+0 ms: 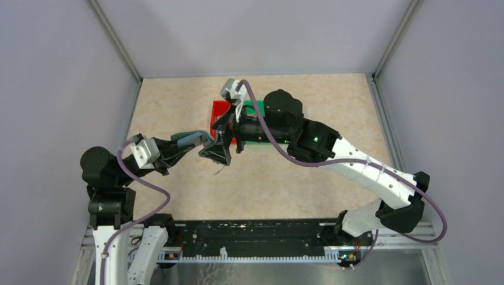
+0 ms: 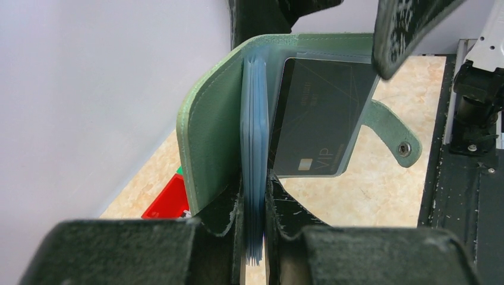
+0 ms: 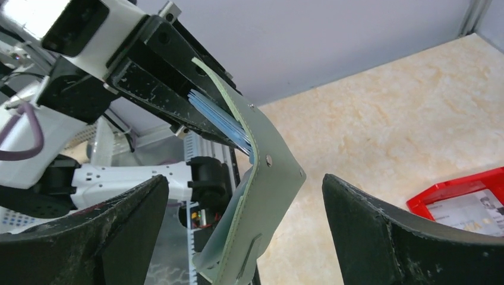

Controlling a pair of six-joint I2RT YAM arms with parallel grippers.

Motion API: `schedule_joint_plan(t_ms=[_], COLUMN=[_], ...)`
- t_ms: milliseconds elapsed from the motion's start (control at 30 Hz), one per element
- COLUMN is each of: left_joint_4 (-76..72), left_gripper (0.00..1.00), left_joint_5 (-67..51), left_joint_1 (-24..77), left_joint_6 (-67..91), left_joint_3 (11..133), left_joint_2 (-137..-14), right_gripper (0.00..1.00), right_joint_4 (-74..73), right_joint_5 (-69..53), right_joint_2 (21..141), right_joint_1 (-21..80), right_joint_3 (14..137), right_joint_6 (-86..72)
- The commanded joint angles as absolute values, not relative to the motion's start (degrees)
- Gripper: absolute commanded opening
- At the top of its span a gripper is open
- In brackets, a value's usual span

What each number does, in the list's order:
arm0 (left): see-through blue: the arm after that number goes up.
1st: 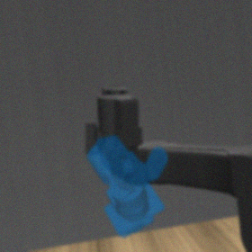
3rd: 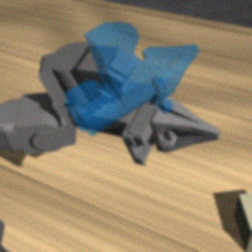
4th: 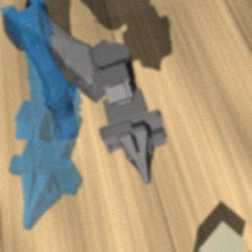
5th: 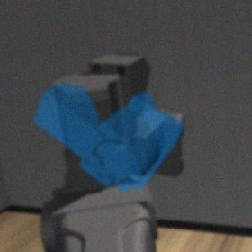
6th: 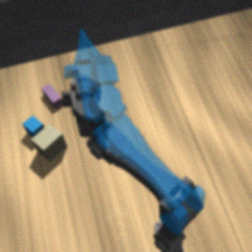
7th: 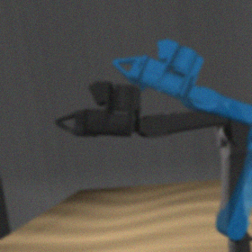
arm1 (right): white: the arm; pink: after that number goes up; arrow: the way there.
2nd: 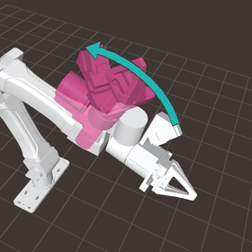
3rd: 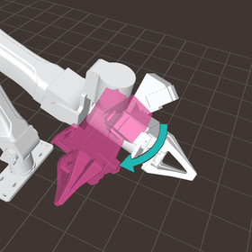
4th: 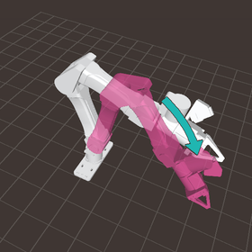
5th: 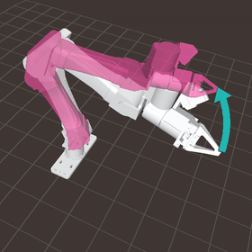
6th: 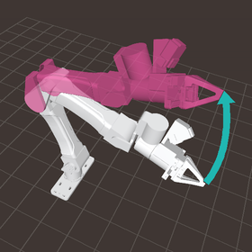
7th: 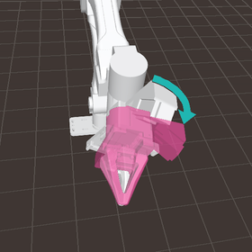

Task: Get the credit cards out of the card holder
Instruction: Remove the credit card from the card holder.

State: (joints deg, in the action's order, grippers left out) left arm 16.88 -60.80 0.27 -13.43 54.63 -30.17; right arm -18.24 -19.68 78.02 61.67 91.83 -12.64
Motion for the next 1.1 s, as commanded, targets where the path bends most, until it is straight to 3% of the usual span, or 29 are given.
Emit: schedule_joint_plan(t_ms=[0, 133, 333, 700, 733, 800, 900, 1067], left_joint_4=[16.52, 16.52, 16.88, 20.01, 19.62, 18.19, 16.55, 14.60], left_gripper=[0.00, 0.00, 0.00, 0.00, 0.06, 0.36, 0.71, 0.98], left_joint_5=[-60.90, -61.41, -63.09, -60.90, -59.62, -56.06, -51.63, -50.36], left_joint_1=[0.42, 0.40, 0.36, 0.37, 0.36, 0.36, 0.35, 0.35], left_joint_6=[-15.41, -15.34, -15.26, -18.09, -17.91, -16.67, -14.58, -12.16], left_joint_3=[55.80, 55.85, 56.24, 56.65, 56.42, 55.74, 55.02, 54.42], left_joint_2=[-29.45, -29.44, -29.27, -29.18, -29.14, -29.31, -29.54, -29.14], right_gripper=[0.98, 0.86, 0.56, 0.11, 0.07, 0.00, 0.00, 0.00], right_joint_4=[-21.16, -22.17, -24.02, -27.72, -27.89, -27.96, -27.13, -25.62], right_joint_5=[-11.79, -9.33, -8.51, -14.96, -15.10, -15.48, -17.97, -22.32], right_joint_2=[79.00, 80.07, 82.74, 82.71, 82.32, 81.68, 80.99, 79.41], right_joint_1=[64.39, 64.77, 64.78, 64.78, 64.79, 64.78, 64.82, 64.79], right_joint_3=[95.34, 95.90, 98.45, 99.89, 99.62, 98.88, 97.37, 95.01], right_joint_6=[-7.10, -5.74, -4.18, -0.34, -0.27, -0.40, -1.43, -2.11])
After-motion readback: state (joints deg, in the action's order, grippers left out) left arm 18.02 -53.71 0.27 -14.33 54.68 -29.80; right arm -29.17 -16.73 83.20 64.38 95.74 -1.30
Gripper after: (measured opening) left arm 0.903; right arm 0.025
